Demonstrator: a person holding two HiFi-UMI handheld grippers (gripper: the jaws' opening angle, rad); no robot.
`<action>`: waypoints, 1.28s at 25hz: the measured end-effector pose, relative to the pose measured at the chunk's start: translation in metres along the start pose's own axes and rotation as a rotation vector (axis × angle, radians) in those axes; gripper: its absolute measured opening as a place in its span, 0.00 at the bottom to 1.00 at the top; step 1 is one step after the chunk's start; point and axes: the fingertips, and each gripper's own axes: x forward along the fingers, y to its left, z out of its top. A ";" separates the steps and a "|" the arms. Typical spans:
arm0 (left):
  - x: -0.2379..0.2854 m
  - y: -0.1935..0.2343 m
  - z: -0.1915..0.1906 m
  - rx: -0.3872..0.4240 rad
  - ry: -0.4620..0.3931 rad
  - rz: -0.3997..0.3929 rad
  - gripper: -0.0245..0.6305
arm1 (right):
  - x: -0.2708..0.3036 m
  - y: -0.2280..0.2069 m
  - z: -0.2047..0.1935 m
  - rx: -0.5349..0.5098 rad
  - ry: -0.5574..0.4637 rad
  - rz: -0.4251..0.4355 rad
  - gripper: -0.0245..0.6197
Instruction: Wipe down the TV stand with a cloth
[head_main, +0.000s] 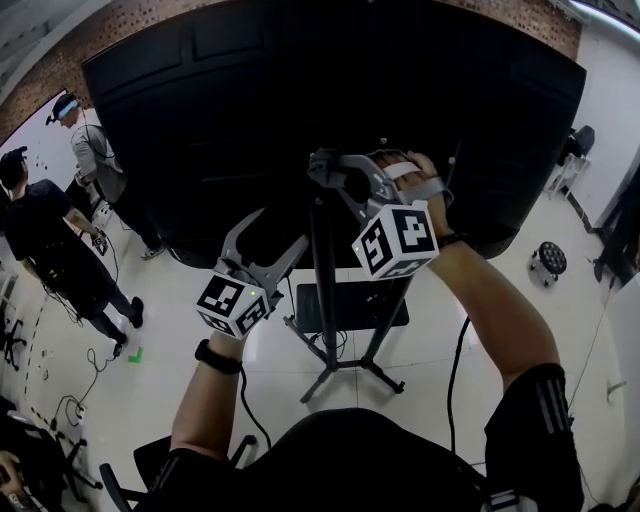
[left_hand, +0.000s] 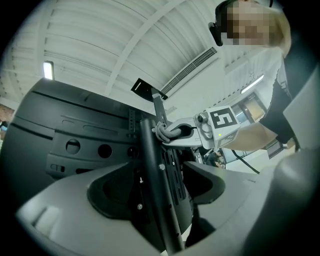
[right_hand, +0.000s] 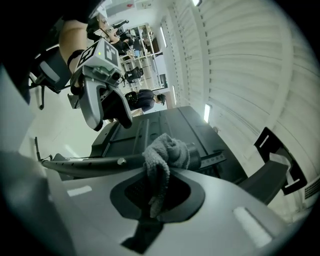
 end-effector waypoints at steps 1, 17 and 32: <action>0.000 -0.001 -0.002 -0.002 0.004 -0.002 0.53 | 0.001 0.006 -0.001 0.004 0.002 0.012 0.08; -0.008 -0.014 -0.044 -0.051 0.081 -0.044 0.53 | 0.004 0.098 -0.010 0.097 0.024 0.175 0.08; -0.027 -0.029 -0.113 -0.150 0.150 -0.065 0.53 | 0.009 0.193 -0.012 0.189 0.053 0.343 0.08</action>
